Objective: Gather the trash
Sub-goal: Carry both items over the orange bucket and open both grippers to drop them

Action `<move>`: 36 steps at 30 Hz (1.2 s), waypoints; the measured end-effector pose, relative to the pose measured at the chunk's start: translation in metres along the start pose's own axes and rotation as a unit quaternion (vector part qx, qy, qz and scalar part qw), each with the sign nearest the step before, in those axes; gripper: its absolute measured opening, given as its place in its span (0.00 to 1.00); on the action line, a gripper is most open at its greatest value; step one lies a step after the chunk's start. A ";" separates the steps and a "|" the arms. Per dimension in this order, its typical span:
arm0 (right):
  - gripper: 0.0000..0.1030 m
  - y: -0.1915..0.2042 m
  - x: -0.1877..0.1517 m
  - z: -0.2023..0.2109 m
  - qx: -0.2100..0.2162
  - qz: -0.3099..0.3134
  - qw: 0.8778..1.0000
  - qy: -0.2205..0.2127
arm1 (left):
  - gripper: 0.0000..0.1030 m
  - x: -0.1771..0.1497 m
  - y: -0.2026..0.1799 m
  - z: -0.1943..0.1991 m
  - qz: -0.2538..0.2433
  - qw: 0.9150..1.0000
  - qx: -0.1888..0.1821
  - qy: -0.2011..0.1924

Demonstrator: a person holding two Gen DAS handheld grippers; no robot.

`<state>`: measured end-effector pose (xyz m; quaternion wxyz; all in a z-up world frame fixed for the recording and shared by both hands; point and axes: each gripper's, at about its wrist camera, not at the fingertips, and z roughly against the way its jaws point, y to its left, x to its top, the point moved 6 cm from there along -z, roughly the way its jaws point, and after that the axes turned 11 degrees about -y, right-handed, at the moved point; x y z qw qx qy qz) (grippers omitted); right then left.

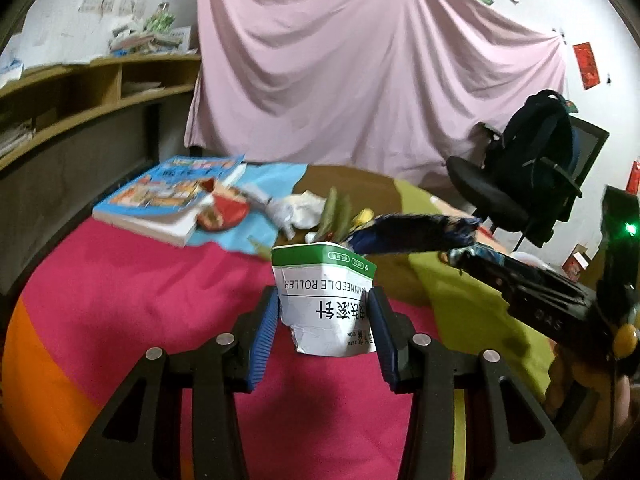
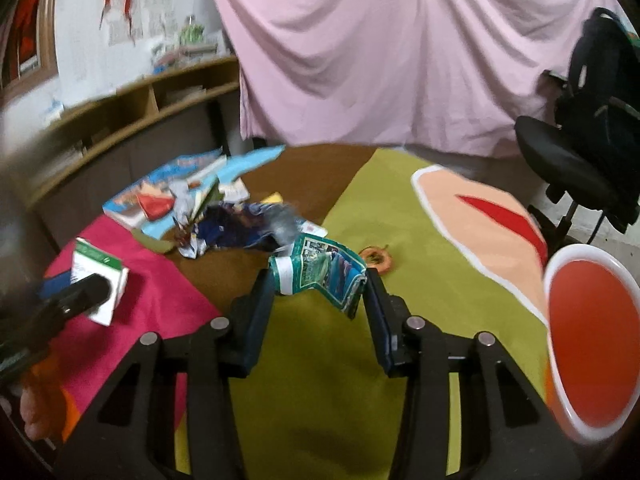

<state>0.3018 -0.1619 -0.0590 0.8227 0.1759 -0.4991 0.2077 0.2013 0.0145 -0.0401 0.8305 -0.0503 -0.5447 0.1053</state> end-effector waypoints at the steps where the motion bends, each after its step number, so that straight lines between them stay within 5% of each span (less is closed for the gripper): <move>1: 0.71 -0.002 0.001 0.004 -0.002 -0.004 1.000 -0.007 | 0.38 0.003 -0.004 0.000 -0.002 1.000 -0.003 -0.005; 8: 0.71 -0.027 0.018 0.063 -0.022 -0.025 0.990 -0.135 | 0.38 0.033 -0.050 0.005 -0.024 0.996 -0.043 -0.069; 15: 0.72 -0.063 0.035 0.127 -0.096 -0.001 0.961 -0.258 | 0.39 0.066 -0.135 0.010 -0.076 0.979 -0.115 -0.150; 19: 0.74 -0.092 0.038 0.155 -0.150 0.000 0.946 -0.289 | 0.40 0.069 -0.187 0.002 -0.109 0.968 -0.156 -0.162; 27: 0.74 -0.173 0.012 0.165 -0.234 -0.073 0.936 -0.254 | 0.40 0.047 -0.282 -0.053 -0.136 0.959 -0.231 -0.091; 36: 0.74 -0.236 -0.027 0.153 -0.259 -0.143 0.938 -0.179 | 0.41 0.016 -0.342 -0.121 -0.120 0.959 -0.253 0.034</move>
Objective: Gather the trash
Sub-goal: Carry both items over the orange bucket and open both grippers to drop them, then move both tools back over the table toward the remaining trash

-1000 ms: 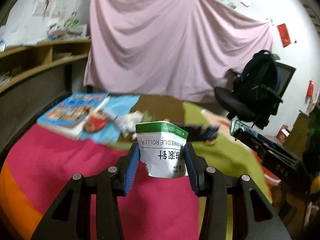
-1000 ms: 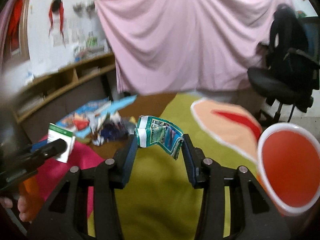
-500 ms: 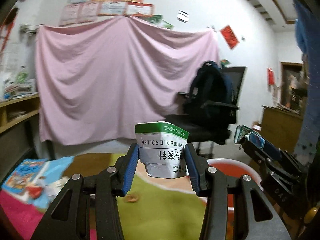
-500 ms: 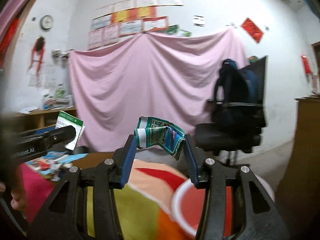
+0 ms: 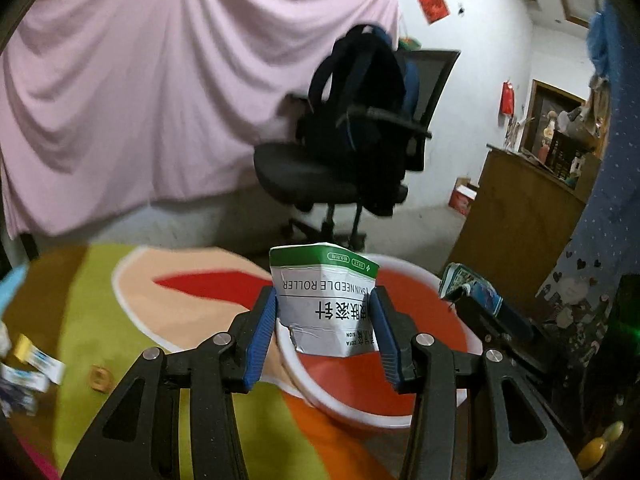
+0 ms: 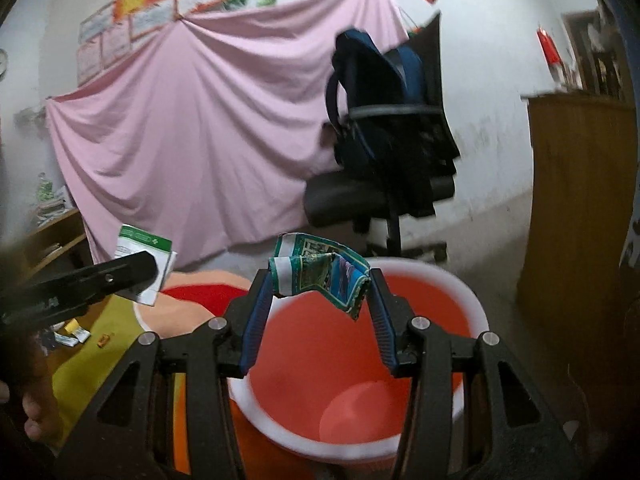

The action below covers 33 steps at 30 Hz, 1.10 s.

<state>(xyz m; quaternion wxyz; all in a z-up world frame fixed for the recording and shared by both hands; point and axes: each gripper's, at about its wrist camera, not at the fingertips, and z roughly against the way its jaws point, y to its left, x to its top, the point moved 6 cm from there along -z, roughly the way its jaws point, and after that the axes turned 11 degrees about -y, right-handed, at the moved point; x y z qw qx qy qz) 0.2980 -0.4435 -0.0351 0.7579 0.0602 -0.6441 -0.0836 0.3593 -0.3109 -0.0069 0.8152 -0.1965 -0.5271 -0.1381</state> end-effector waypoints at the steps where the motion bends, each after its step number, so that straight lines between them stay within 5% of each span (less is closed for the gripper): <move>1: 0.74 -0.003 -0.004 -0.004 -0.002 -0.003 1.000 0.010 | 0.41 0.000 0.000 -0.006 0.007 1.000 -0.002 0.009; 16: 0.80 -0.030 -0.022 -0.015 -0.028 -0.039 0.997 0.059 | 0.43 -0.016 0.012 -0.032 0.077 0.993 -0.013 0.084; 26: 1.00 -0.031 -0.021 -0.013 -0.029 -0.044 0.997 0.053 | 0.48 -0.016 0.026 -0.006 0.068 0.996 0.015 0.048; 33: 1.00 -0.023 -0.013 -0.008 -0.019 -0.048 0.998 0.029 | 0.54 -0.011 0.043 0.031 0.076 0.996 0.041 0.004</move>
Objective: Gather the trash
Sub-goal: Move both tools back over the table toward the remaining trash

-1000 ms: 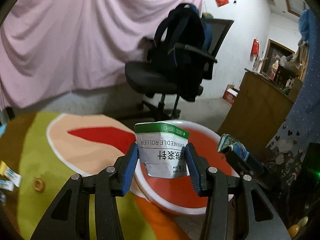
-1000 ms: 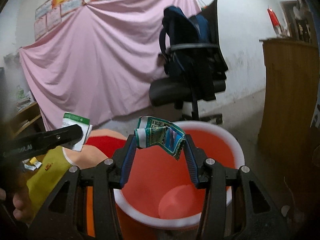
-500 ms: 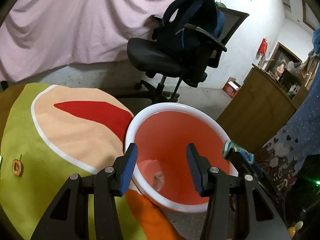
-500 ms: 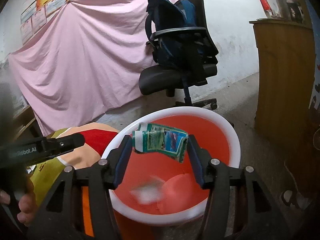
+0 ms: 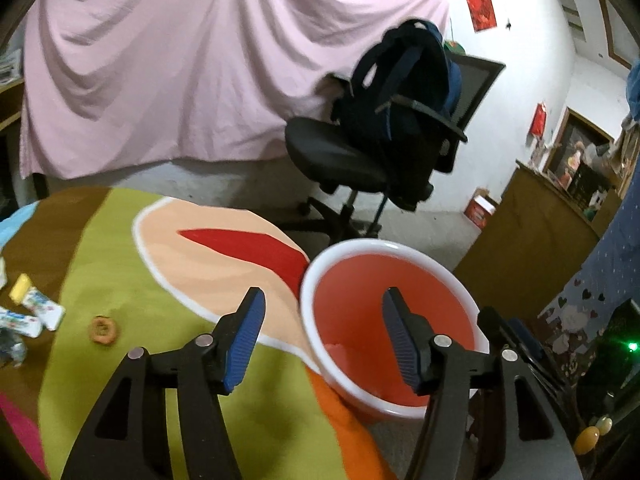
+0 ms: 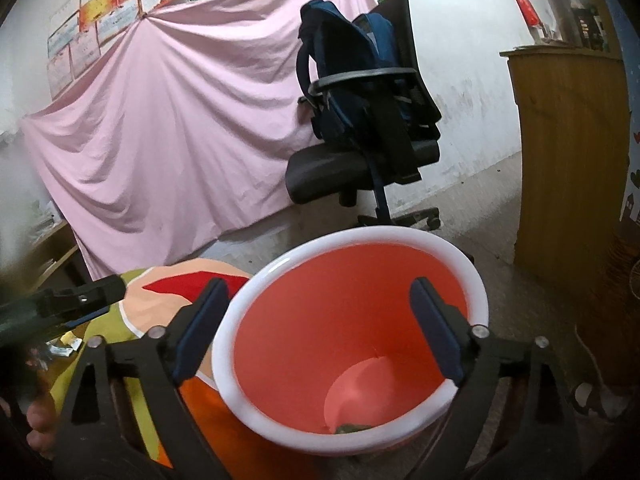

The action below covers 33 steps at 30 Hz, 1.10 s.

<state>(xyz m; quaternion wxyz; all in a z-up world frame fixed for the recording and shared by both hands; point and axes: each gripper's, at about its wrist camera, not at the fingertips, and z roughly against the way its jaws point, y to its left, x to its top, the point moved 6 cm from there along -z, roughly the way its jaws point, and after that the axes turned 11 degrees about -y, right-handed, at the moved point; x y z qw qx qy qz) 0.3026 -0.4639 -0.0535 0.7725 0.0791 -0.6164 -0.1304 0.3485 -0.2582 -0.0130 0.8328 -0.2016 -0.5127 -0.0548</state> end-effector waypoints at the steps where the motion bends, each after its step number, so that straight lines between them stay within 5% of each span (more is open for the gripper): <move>1: 1.00 0.003 0.001 0.002 0.004 0.000 1.000 -0.005 | 0.58 0.002 0.003 0.006 0.003 1.000 0.004 -0.007; 10: 1.00 0.050 0.028 0.040 0.058 0.023 0.994 -0.093 | 0.96 0.019 0.042 0.085 0.013 0.991 0.056 -0.121; 18: 1.00 0.111 0.046 0.072 0.109 0.051 0.981 -0.155 | 0.98 0.027 0.084 0.162 -0.006 0.971 0.113 -0.211; 33: 1.00 0.226 0.041 0.107 0.195 0.108 0.953 -0.205 | 0.98 0.013 0.163 0.260 -0.022 0.935 0.199 -0.294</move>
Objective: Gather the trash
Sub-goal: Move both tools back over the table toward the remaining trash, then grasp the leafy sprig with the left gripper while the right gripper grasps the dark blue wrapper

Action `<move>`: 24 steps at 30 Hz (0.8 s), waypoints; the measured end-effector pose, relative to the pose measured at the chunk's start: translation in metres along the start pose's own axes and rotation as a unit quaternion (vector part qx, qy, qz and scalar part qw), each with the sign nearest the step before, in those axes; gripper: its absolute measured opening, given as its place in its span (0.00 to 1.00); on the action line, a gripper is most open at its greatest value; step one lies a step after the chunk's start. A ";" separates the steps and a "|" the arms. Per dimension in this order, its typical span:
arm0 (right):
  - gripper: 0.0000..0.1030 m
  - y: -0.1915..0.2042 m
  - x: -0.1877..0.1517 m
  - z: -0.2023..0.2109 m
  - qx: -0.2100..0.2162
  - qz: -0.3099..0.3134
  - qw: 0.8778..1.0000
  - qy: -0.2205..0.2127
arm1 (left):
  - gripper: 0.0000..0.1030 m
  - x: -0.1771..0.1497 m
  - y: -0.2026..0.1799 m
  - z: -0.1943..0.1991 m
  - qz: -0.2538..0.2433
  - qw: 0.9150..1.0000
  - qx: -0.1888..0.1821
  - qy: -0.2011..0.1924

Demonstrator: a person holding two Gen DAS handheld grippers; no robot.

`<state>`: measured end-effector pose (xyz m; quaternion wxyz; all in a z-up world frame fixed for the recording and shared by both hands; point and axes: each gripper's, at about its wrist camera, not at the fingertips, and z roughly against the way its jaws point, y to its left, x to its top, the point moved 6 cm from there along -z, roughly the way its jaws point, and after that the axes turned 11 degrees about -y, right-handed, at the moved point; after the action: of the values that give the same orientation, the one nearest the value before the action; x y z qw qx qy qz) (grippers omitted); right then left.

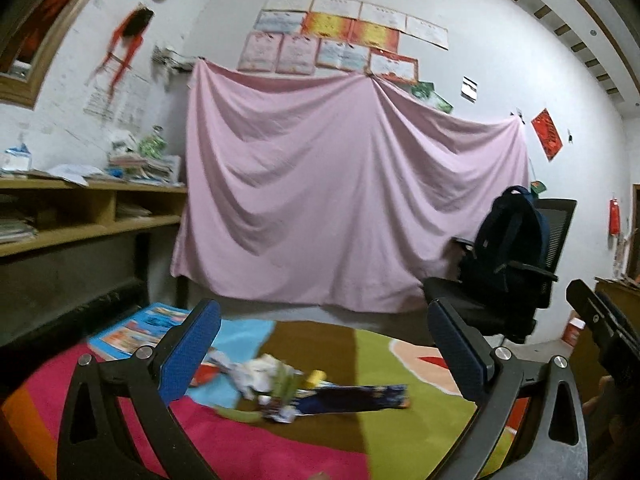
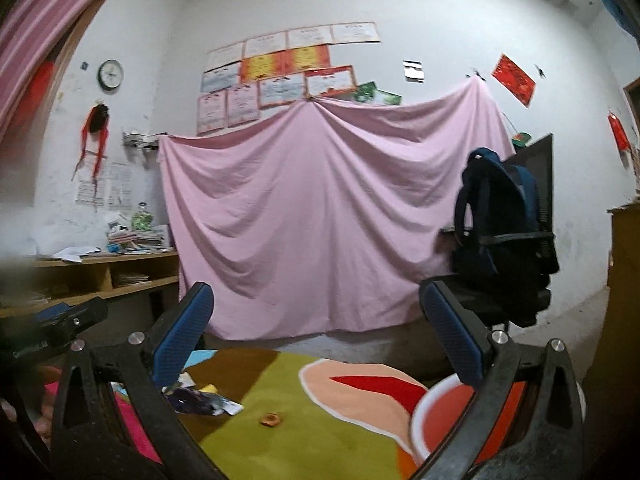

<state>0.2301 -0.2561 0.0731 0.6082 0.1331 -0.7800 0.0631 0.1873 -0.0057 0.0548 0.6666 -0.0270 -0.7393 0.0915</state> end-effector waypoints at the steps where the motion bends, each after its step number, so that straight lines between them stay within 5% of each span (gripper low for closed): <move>1: 1.00 0.008 -0.001 -0.001 0.005 0.003 1.000 -0.003 | 0.98 0.000 0.006 0.002 -0.003 1.000 0.004 -0.004; 13: 1.00 0.066 -0.036 -0.028 0.061 0.019 0.997 0.039 | 0.98 -0.017 0.056 0.011 -0.035 0.999 0.042 0.008; 24: 1.00 0.084 -0.097 -0.074 0.102 0.018 0.980 0.170 | 0.98 -0.058 0.071 -0.026 -0.032 0.993 0.042 0.106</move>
<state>0.2974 -0.1439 0.0035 0.7141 0.1676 -0.6567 0.1753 0.2133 0.0572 -0.0115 0.7443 0.0155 -0.6605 0.0975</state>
